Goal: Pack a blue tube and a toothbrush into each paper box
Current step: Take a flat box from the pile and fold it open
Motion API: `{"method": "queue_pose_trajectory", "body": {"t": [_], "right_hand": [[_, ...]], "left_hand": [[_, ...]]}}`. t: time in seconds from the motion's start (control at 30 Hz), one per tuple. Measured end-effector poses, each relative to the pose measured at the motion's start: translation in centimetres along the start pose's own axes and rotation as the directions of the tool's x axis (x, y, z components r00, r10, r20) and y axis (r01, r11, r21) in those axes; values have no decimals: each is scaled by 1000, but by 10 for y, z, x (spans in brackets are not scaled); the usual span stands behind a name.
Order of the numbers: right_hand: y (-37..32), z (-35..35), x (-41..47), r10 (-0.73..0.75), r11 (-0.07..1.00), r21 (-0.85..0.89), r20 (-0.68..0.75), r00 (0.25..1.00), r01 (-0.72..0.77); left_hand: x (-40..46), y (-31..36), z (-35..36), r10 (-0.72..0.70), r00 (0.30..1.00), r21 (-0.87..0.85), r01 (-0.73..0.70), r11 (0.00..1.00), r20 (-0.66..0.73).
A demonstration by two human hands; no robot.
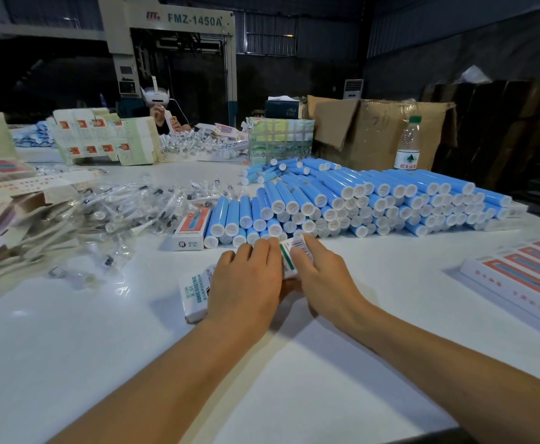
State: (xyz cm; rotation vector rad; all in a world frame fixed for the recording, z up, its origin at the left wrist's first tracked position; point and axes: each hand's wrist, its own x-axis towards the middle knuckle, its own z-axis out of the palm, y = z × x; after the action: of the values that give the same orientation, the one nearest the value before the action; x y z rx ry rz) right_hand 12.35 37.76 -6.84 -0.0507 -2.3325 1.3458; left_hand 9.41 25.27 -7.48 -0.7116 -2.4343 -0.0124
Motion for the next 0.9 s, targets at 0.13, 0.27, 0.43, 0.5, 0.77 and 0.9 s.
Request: {"method": "queue_pose_trajectory", "body": {"t": [0.13,0.27,0.43,0.5,0.77,0.9], "right_hand": [[0,-8,10,204,785,561,169,964,-264],[4,-14,13,178,729,626,218,960,-277],[4,-14,9,106,776,598,188,976,-199],[4,-16,9,117,757,620,184,976,-208],[4,-15,11,168,752,608,198,966,-256],[6,-12,12,186,806,544,141,972,-233]], "left_hand": [[3,-7,-3,-27,1000,-13,27,1000,2],[2,-9,-1,-21,1000,-34,21,999,-10],[0,-10,-8,-30,999,-69,28,997,-29],[-1,-11,-10,-26,999,-66,25,998,-22],[-4,-11,-17,13,1000,-65,-13,998,-4],[-2,-7,-16,37,999,-23,-37,999,-11]]}}
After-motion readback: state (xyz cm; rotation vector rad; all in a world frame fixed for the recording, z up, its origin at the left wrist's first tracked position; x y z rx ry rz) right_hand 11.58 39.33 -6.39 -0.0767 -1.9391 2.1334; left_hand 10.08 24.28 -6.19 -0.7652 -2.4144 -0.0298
